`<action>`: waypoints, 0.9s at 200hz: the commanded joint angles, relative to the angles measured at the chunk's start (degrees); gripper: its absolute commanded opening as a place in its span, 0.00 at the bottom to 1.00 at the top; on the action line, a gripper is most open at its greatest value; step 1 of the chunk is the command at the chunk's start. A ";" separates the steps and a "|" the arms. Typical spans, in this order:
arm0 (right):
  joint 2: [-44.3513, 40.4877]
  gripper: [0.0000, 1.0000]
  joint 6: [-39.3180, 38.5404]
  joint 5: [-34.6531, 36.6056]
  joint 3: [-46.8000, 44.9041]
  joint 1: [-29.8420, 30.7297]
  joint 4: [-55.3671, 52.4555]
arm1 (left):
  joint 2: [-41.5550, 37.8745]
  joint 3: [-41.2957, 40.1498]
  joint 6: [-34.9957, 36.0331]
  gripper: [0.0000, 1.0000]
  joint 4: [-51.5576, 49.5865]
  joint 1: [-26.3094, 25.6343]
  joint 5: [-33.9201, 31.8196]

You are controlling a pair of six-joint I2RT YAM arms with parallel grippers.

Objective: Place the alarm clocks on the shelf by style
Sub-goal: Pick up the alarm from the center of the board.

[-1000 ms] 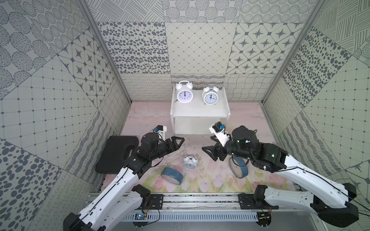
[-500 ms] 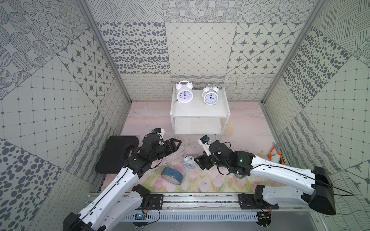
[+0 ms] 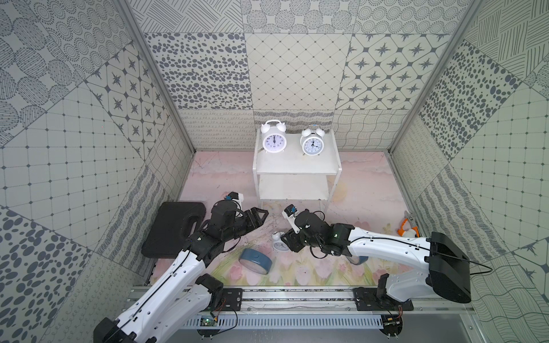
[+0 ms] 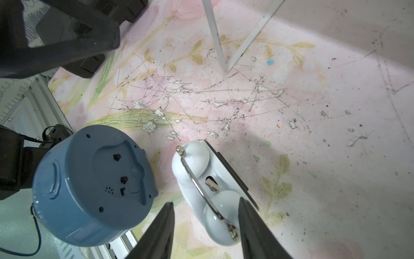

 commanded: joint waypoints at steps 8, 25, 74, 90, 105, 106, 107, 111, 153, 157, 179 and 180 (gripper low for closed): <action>1.61 0.46 -1.31 0.61 2.87 0.30 1.38 | -1.17 -0.46 -0.11 0.73 -0.33 0.35 0.30; 1.76 0.45 -1.55 0.87 2.88 0.26 1.29 | -1.06 -0.81 -0.30 0.72 0.93 0.35 0.95; 1.50 0.35 -1.33 1.75 2.54 0.27 0.18 | 0.33 -1.07 -0.74 0.71 2.57 0.40 1.76; 1.24 0.32 -0.72 2.20 2.18 0.28 -0.13 | 0.97 -0.85 -0.97 0.70 2.72 0.35 2.20; 1.21 0.29 -0.43 2.35 2.02 0.32 -0.21 | 1.19 -1.18 -1.21 0.70 3.51 0.35 2.51; 1.24 0.29 -0.39 2.36 2.04 0.33 -0.22 | 1.26 -1.26 -1.23 0.70 3.57 0.35 2.53; 1.22 0.29 -0.36 2.42 2.05 0.34 -0.26 | 1.29 -1.30 -1.20 0.70 3.64 0.35 2.54; 1.31 0.27 -0.34 2.65 2.06 0.28 -0.42 | 1.28 -1.46 -1.30 0.70 3.86 0.36 2.53; 1.39 0.14 0.21 2.23 1.94 0.27 -0.07 | 1.25 -1.86 -1.29 0.70 4.25 0.34 2.73; 1.50 0.14 0.21 2.35 1.97 0.29 -0.04 | 1.29 -1.90 -1.30 0.69 4.31 0.37 2.74; 1.58 0.09 0.10 2.17 1.98 0.26 -0.22 | 1.40 -1.73 -1.21 0.70 4.10 0.42 2.81; 1.52 0.09 0.10 2.14 1.98 0.26 -0.22 | 1.41 -1.76 -1.19 0.70 4.13 0.43 2.85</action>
